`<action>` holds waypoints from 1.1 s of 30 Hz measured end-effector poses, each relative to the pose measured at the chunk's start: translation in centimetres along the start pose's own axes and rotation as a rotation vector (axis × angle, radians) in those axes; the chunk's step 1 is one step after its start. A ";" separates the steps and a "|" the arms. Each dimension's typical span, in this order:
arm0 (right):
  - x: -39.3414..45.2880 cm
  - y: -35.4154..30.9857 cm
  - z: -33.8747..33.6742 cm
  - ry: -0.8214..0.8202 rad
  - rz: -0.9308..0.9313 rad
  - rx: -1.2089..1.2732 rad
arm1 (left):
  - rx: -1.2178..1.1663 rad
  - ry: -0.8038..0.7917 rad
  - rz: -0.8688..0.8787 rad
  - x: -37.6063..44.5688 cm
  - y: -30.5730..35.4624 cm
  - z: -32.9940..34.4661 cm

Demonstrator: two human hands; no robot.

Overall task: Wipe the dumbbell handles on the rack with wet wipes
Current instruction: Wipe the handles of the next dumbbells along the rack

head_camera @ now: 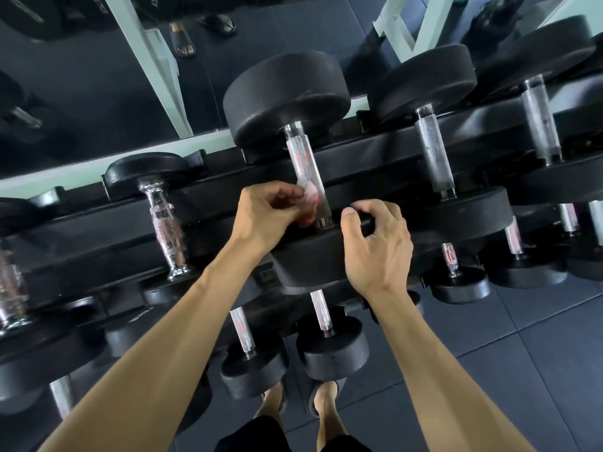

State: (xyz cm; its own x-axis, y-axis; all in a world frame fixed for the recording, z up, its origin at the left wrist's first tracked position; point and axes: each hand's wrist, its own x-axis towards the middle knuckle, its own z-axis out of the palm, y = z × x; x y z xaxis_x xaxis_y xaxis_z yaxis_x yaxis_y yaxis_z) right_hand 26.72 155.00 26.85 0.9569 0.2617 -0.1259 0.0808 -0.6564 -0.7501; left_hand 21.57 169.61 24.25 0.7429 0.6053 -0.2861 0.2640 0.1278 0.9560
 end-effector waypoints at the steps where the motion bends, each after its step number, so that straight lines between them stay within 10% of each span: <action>1: 0.0 0.1 0.1 0.006 0.000 0.001 | 0.013 -0.036 -0.002 -0.2 -0.1 -0.2; 28: -0.1 0.5 0.3 0.012 -0.048 0.036 | 0.126 0.028 -0.024 0.1 1.2 0.6; 33: 0.1 0.6 0.2 0.010 -0.050 0.040 | -0.041 0.418 -0.037 4.2 4.0 1.9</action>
State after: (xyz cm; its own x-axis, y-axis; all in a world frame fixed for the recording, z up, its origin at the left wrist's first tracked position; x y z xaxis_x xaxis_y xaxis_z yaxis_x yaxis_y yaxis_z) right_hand 26.81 154.73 26.27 0.9548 0.2860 -0.0808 0.1176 -0.6135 -0.7809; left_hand 26.92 171.17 26.74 0.4172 0.8653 -0.2779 0.2550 0.1820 0.9497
